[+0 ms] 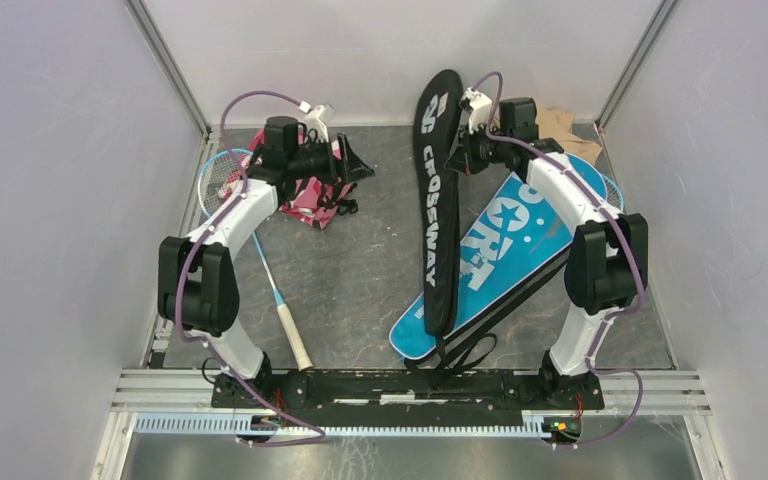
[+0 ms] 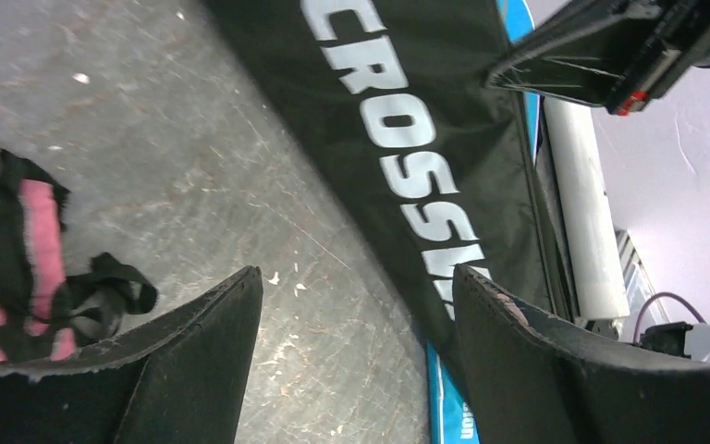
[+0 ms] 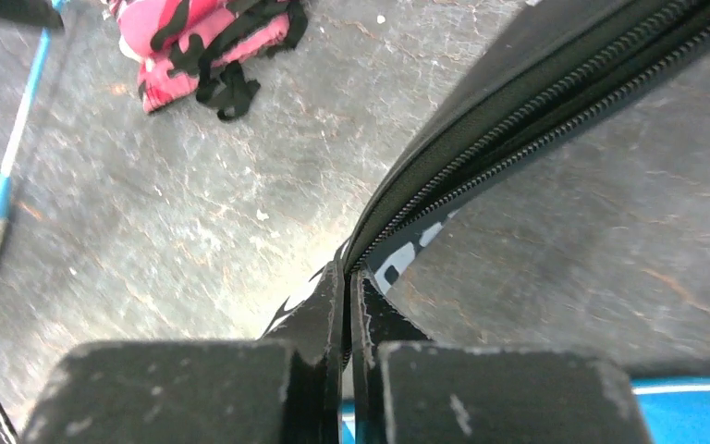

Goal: Pack up the badminton gear
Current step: Zip the racket bag at the center of the board.

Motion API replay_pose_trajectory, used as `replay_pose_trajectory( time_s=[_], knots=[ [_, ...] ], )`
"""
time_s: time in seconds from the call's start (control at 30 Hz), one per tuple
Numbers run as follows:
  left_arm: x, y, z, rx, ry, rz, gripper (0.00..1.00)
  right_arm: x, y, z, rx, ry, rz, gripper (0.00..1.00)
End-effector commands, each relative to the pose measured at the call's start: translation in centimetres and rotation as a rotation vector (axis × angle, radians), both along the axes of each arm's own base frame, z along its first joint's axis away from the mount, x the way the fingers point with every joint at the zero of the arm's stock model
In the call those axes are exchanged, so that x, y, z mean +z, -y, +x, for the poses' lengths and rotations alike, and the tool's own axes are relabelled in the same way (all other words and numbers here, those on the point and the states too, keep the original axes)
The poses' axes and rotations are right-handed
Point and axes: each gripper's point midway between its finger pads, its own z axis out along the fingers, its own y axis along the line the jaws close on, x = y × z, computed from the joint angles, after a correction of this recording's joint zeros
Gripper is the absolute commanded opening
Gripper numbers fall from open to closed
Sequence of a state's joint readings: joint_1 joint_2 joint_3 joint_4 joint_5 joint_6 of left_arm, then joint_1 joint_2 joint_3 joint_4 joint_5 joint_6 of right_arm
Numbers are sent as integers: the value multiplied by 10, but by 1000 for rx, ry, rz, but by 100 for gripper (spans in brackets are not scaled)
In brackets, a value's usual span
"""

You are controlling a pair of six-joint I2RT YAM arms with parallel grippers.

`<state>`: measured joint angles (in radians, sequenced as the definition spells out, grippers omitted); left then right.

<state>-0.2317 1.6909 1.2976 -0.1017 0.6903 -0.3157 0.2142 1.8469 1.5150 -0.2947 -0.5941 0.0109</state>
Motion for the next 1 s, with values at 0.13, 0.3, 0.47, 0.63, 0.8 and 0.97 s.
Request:
replay_pose_trajectory(
  time_s=[0.13,0.3,0.47,0.63,0.8,0.97],
  knots=[
    [75,-22,9,-39,247,9,79,75,11,-35,215,234,-267,0],
    [100,-24,9,-60,290,10,79,99,9,-49,260,307,-325,0],
    [113,-26,8,-38,306,-9,78,132,5,-46,238,374,-301,0],
    [122,-31,4,-61,388,42,78,147,1,-51,282,431,-325,0],
    [134,-36,-7,-138,521,149,78,138,-3,-68,397,463,-395,0],
    [152,-39,-34,-247,667,236,81,119,-11,-82,480,473,-461,0]
  ],
)
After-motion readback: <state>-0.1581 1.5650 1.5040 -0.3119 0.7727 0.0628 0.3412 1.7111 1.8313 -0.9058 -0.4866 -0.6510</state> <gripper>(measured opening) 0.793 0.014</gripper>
